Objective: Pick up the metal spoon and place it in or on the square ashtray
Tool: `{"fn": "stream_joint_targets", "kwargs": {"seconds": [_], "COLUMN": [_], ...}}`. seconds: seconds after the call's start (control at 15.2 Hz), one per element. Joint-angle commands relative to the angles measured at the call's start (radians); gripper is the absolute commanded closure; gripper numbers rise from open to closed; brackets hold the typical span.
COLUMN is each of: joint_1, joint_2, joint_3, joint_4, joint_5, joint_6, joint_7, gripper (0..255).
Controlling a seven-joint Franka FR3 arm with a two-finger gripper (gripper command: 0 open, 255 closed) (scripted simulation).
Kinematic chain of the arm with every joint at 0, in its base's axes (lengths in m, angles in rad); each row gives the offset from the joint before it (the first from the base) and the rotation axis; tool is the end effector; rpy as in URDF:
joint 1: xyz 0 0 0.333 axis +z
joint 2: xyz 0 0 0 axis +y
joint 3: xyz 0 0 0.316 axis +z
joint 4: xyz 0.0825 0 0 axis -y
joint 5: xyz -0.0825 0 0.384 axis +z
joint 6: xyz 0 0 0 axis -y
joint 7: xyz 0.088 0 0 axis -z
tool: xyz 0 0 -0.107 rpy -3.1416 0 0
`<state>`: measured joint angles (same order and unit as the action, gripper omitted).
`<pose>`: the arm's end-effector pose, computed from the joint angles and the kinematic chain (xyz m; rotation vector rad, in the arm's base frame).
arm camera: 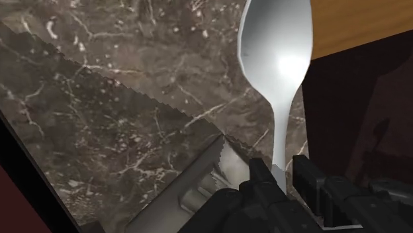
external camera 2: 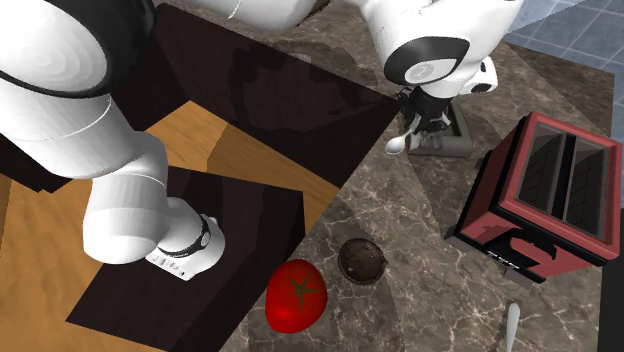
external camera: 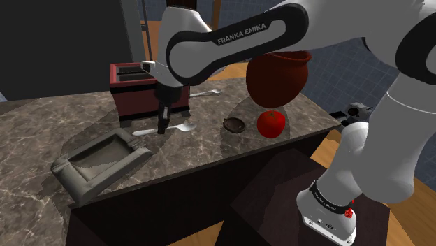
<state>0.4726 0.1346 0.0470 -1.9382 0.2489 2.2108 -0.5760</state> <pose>0.5196 0.3057 0.4298 -2.5927 -1.3487 -0.2101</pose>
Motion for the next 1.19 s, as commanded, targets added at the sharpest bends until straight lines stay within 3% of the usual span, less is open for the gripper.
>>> {"fn": "stream_joint_targets", "kwargs": {"seconds": [0.0, 0.4, 0.66, 0.79, 0.86, 1.12], "joint_1": [0.014, 0.063, 0.099, 0.119, 0.142, 0.139], "joint_2": [0.084, 0.307, 0.494, 0.619, 0.816, 0.776], "joint_3": [0.008, 0.021, 0.023, 0.022, 0.022, 0.021], "joint_4": [0.111, 0.441, 0.740, 0.951, 1.298, 1.172], "joint_5": [-0.015, -0.058, -0.087, -0.102, -0.118, -0.113], "joint_6": [-0.021, -0.113, -0.217, -0.299, -0.444, -0.359], "joint_7": [0.035, 0.129, 0.188, 0.218, 0.253, 0.240], "gripper": [255, 255, 255, 255, 255, 255]}}
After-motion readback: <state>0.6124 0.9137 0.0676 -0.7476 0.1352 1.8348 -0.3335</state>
